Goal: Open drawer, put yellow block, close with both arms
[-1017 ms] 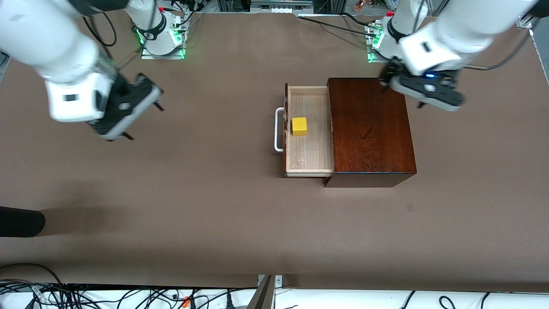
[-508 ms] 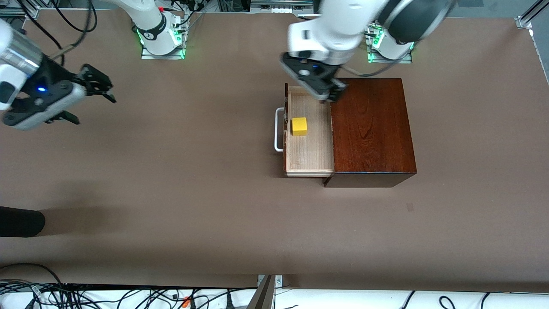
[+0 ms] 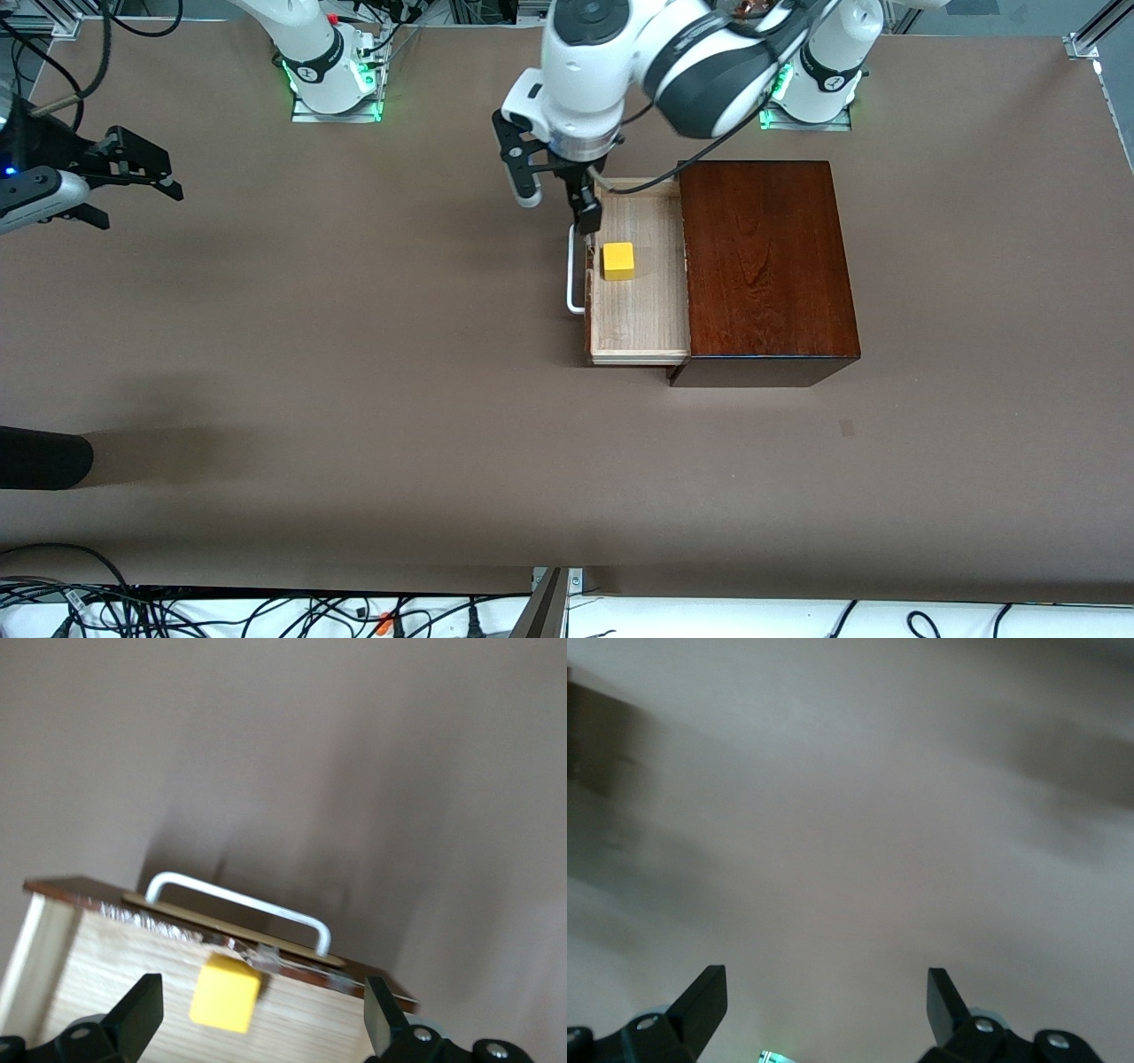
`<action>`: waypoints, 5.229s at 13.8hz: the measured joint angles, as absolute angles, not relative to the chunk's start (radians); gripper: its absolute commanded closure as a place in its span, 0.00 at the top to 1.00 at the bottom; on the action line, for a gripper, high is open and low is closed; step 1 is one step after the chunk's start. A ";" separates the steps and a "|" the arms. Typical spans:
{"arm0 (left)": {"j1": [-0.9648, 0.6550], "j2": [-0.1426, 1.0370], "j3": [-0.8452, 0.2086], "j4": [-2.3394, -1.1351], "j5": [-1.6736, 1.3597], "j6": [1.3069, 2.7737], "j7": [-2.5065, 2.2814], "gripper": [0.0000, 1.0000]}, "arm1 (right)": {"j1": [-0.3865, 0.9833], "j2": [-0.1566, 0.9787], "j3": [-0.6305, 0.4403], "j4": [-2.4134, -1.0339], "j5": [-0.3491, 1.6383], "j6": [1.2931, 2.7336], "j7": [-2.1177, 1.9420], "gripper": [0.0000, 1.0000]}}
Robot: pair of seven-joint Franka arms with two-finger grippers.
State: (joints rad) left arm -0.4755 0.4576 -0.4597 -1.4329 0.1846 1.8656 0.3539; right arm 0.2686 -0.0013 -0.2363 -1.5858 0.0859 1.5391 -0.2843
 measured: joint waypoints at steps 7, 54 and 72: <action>-0.562 0.653 -0.459 -1.418 0.435 1.928 0.470 1.00 | 0.259 -0.080 -0.190 -1.726 0.053 1.600 -0.185 1.00; -0.439 0.609 -0.546 -1.255 0.463 1.617 -0.046 1.00 | 0.242 -0.055 -0.172 -1.681 0.000 1.604 -0.110 1.00; 0.084 0.264 -0.382 -1.246 0.069 1.428 -0.370 1.00 | 0.241 -0.052 -0.173 -1.680 0.000 1.604 -0.108 1.00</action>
State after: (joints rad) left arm 0.0841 0.2637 -0.3819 -1.2461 0.0691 1.4276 -0.3704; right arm 0.2412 -0.0516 -0.1734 -1.6799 -0.0001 1.6040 -0.1076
